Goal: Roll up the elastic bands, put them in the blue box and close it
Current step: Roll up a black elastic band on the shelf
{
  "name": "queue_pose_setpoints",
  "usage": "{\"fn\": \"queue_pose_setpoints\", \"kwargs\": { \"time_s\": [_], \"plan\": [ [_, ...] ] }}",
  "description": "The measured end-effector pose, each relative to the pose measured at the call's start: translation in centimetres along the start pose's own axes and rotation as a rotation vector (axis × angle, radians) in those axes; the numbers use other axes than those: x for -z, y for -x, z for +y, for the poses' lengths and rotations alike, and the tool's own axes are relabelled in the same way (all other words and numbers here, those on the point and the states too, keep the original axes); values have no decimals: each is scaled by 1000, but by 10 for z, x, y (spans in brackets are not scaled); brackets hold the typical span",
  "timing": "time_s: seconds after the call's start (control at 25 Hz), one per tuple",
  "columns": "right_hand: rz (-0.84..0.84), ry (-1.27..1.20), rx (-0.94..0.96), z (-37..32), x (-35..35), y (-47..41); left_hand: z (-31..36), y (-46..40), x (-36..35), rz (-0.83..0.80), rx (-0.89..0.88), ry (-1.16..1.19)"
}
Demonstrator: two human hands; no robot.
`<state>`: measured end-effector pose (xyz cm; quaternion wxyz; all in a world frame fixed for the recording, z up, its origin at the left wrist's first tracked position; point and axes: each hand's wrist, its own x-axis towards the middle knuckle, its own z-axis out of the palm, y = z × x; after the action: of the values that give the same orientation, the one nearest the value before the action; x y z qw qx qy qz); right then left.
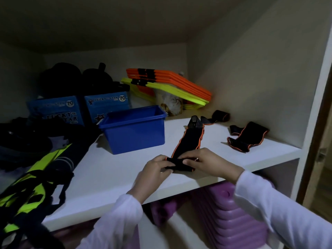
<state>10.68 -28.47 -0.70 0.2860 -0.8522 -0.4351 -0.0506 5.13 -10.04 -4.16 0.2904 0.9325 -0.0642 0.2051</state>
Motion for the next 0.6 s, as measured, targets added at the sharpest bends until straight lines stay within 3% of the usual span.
{"fn": "queue_pose_setpoints", "kwargs": {
  "time_s": [0.24,0.44,0.6],
  "plan": [
    [4,194,77,-6,-7,1,-5,12,3,38,-153,-63],
    [36,498,110,-8,-10,-2,-1,12,4,41,-209,-92],
    [36,436,164,-4,-11,9,5,17,6,22,-206,-83]
  ]
}}
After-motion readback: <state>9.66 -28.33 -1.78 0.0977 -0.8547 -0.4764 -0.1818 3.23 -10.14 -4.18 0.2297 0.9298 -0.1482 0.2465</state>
